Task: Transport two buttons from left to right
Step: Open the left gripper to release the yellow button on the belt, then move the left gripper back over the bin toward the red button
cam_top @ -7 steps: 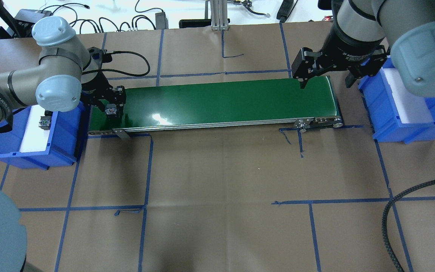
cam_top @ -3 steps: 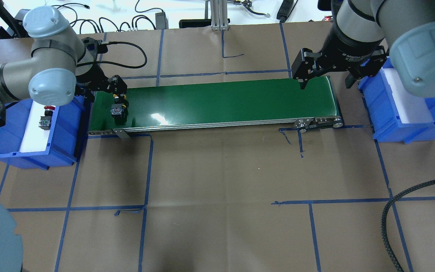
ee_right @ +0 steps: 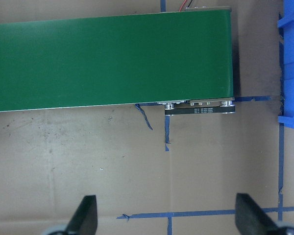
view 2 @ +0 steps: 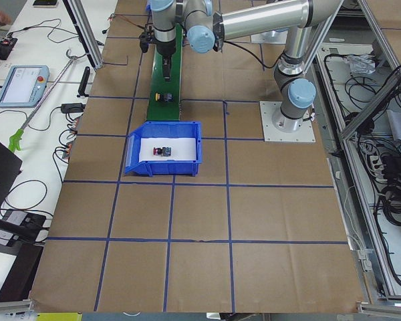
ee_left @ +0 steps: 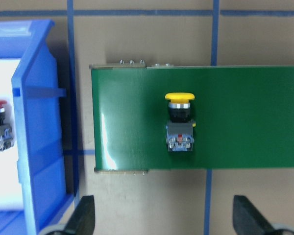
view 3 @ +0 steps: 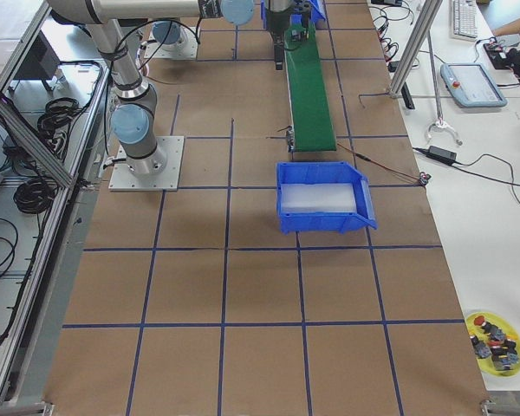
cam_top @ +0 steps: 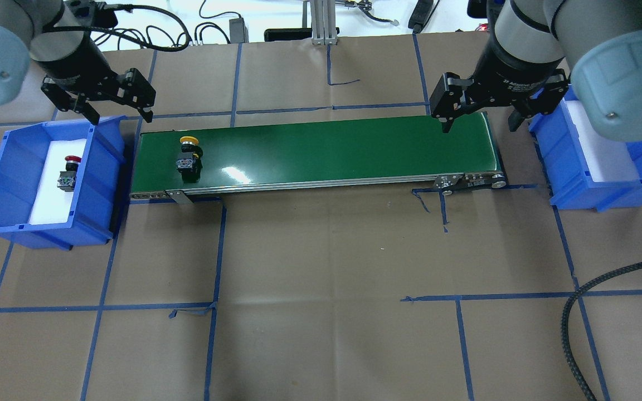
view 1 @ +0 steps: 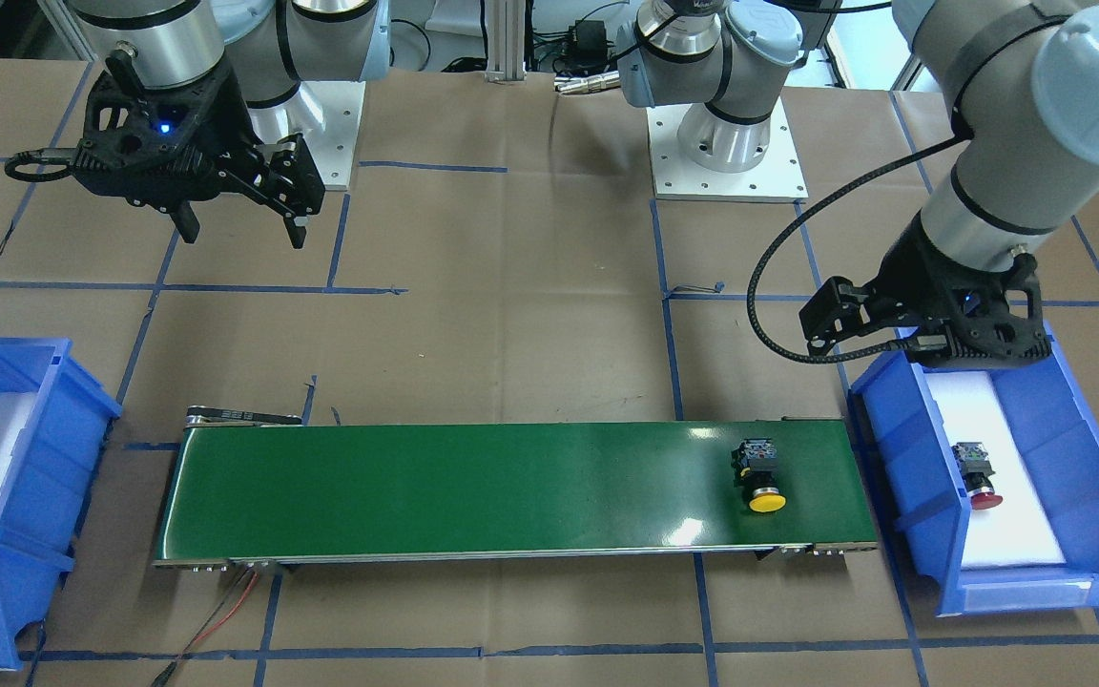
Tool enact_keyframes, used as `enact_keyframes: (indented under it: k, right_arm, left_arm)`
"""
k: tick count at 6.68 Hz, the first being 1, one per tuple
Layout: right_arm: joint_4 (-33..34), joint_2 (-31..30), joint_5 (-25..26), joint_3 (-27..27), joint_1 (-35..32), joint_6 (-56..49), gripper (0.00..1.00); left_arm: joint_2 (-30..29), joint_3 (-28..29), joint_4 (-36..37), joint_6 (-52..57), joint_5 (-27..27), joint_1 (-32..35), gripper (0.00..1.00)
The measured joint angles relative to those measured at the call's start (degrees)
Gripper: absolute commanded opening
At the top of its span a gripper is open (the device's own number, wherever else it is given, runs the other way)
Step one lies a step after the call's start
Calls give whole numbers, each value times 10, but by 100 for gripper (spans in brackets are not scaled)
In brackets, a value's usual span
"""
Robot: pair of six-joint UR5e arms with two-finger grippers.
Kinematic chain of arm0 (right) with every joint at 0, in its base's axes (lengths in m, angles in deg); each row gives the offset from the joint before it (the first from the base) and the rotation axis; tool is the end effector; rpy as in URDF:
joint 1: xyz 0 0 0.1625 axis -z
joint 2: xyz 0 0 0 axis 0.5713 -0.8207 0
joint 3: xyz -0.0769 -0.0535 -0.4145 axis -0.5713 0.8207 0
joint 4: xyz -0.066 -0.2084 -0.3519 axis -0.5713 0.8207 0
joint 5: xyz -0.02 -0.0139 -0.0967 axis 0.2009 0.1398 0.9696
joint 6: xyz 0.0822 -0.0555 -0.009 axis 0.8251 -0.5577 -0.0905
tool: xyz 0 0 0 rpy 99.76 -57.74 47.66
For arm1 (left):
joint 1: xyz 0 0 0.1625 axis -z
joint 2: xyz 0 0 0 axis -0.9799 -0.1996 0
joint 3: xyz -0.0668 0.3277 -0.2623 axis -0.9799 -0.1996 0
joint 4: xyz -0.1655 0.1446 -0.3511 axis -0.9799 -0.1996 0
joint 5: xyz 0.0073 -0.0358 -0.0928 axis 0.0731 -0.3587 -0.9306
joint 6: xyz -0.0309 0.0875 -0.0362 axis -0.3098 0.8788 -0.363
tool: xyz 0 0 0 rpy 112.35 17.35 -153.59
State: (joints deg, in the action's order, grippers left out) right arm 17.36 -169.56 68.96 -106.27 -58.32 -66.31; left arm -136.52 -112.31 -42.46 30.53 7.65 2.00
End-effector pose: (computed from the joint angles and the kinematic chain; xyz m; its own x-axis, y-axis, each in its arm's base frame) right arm 0.1585 -0.4749 0.4928 -0.9995 0.0329 0.0041 0.0324 0.9959 -0.0845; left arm -0.0397 -0.5671 0.4476 -0.9999 -0.0093 -0.0054 -0.0093 1.0000 -0.0023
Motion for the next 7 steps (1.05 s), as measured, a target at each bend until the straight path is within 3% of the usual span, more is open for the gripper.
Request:
enact_keyframes:
  k: [4,7]
  right_arm:
    - [0,-2,0,-1,0,0,100]
    - [0,-1,-1,1,0,0,100]
  left_arm:
    - [4,15,-23,32,3,-35,100]
    - [-6,13,-17,148,3,-149,100]
